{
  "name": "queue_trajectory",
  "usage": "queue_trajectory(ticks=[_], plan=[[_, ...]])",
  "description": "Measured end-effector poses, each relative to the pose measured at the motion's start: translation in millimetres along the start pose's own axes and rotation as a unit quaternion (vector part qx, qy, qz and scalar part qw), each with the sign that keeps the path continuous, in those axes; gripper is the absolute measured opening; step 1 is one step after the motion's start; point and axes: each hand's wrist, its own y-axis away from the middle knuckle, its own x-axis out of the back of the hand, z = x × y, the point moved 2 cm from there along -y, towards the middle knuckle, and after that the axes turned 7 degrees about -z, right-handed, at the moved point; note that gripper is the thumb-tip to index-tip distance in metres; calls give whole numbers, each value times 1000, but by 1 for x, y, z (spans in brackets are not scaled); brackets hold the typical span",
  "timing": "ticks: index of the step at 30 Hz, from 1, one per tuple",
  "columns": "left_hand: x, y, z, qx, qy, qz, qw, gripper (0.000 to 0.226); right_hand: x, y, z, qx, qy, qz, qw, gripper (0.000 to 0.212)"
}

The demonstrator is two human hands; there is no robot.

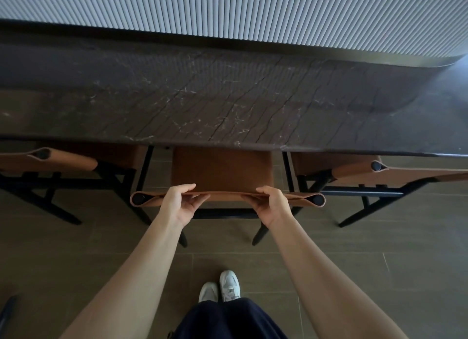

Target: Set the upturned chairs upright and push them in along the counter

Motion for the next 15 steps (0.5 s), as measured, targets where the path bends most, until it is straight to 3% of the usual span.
queue_trajectory(ticks=[4, 9, 15], plan=[[13, -3, -5, 5, -1, 14, 1000, 49, 6, 3, 11, -6, -12, 9, 1000, 25], [18, -3, -6, 4, -19, 12, 1000, 49, 7, 2, 16, 0, -16, 31, 999, 26], [19, 0, -6, 13, -27, -6, 1000, 47, 9, 7, 17, 9, -15, 36, 999, 43]])
